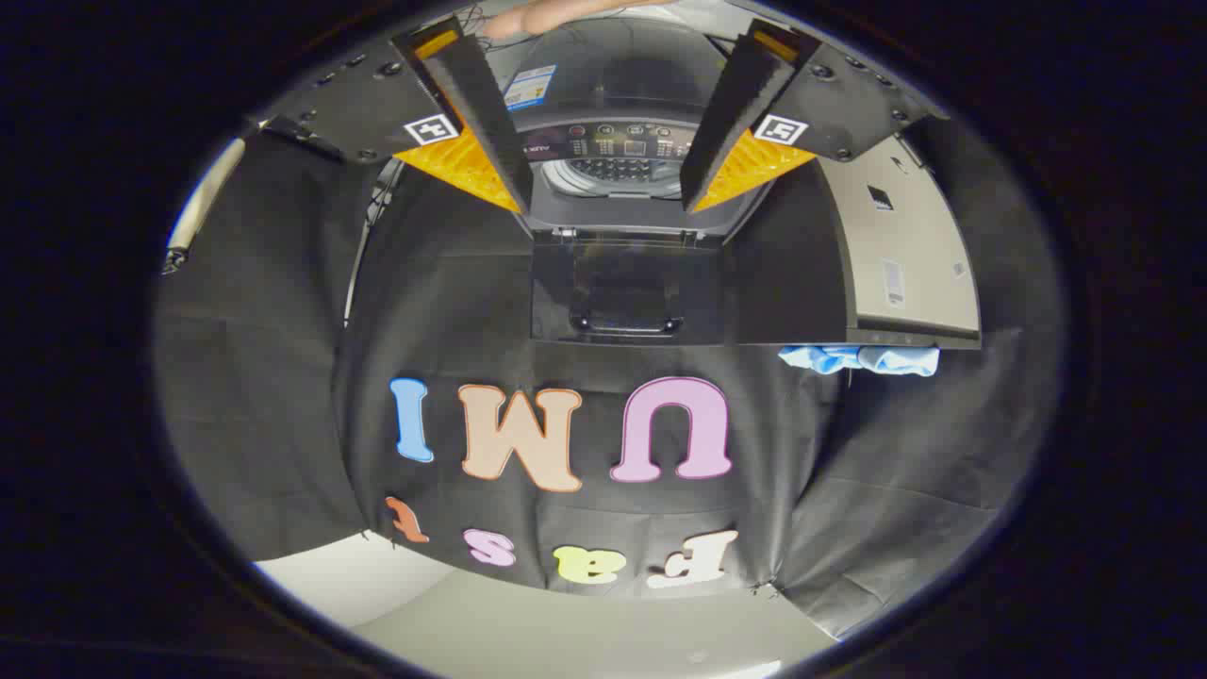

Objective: Put the clothes into the washing machine and then close the washing machine lid.

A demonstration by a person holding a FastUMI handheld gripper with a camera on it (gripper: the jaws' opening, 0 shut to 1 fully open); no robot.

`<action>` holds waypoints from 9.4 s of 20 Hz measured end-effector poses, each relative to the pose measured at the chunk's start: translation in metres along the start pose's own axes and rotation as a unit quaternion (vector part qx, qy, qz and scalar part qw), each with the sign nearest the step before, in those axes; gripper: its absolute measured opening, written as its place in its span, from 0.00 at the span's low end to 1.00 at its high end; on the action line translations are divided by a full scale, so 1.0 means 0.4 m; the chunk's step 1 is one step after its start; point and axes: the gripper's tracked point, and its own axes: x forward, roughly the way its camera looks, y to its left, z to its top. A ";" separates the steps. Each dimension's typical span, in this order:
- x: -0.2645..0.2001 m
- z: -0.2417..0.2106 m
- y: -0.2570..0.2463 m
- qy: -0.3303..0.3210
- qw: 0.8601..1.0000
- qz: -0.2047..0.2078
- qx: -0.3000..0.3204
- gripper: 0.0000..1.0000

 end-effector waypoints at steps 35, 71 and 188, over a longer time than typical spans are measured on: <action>0.252 0.477 0.685 -0.053 0.997 0.063 0.010 0.97; 0.518 0.197 1.061 0.244 0.961 0.124 0.025 0.75; 0.651 -0.317 0.212 0.231 0.973 -0.022 0.011 0.13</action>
